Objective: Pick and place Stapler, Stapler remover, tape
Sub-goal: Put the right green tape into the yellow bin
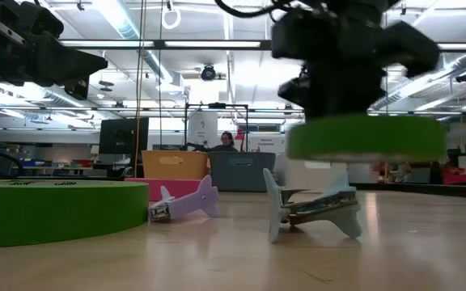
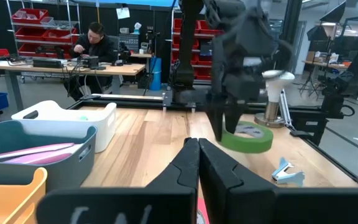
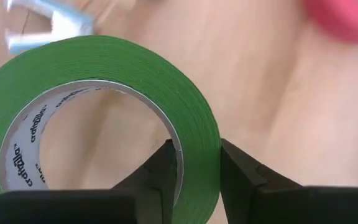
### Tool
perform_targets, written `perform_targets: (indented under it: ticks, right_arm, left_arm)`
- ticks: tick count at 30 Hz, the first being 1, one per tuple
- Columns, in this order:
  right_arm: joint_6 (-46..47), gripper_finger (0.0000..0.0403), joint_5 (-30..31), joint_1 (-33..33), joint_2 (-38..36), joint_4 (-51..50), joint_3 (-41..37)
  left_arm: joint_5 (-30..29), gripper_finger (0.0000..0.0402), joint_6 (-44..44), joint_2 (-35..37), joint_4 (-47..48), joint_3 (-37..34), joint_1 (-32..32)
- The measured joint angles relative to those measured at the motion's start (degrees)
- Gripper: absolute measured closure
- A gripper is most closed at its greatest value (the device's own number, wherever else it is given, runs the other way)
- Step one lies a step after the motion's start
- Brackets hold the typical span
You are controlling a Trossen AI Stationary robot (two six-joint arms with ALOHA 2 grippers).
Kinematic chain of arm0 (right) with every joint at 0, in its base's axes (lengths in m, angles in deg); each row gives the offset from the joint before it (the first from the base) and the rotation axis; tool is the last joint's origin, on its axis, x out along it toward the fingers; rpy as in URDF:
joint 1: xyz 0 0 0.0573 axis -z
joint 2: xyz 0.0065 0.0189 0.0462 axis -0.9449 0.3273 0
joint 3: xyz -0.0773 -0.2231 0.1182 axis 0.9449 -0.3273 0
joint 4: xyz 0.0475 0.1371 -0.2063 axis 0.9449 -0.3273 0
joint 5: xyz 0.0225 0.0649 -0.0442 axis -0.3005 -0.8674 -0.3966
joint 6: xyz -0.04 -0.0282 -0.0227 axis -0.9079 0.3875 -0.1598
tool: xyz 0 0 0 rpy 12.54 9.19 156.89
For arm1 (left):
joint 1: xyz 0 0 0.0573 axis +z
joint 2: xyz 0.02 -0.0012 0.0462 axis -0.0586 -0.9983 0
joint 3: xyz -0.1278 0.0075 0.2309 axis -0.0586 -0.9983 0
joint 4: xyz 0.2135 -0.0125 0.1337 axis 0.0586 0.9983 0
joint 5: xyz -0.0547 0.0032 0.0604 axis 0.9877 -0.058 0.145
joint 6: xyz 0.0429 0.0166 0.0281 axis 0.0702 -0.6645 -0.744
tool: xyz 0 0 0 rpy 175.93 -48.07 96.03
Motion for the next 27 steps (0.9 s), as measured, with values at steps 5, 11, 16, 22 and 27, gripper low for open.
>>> perform_targets:
  ticks: [5, 11, 16, 22, 27]
  right_arm:
    - [0.0, 0.0304, 0.0, 3.6, 0.0, -2.2, 6.2]
    - [0.0, 0.0305, 0.0, 7.2, 0.0, -2.4, 12.3]
    - [0.1, 0.0305, 0.5, 10.2, 0.0, -2.4, 16.4]
    - [0.4, 0.0305, 8.5, 13.7, 0.0, -2.2, 20.1]
    - [0.5, 0.0305, 15.8, 16.6, 0.0, -0.6, 21.9]
  left_arm:
    - [0.0, 0.0392, 0.0, 0.0, 0.0, 0.0, 0.0]
    - [0.0, 0.0392, 0.0, 0.0, 0.0, 0.0, 0.0]
    - [0.0, 0.0392, 0.0, 0.0, 0.0, 0.0, 0.0]
    - [0.0, 0.0392, 0.0, 0.0, 0.0, 0.0, 0.0]
    - [0.0, 0.0392, 0.0, 0.0, 0.0, 0.0, 0.0]
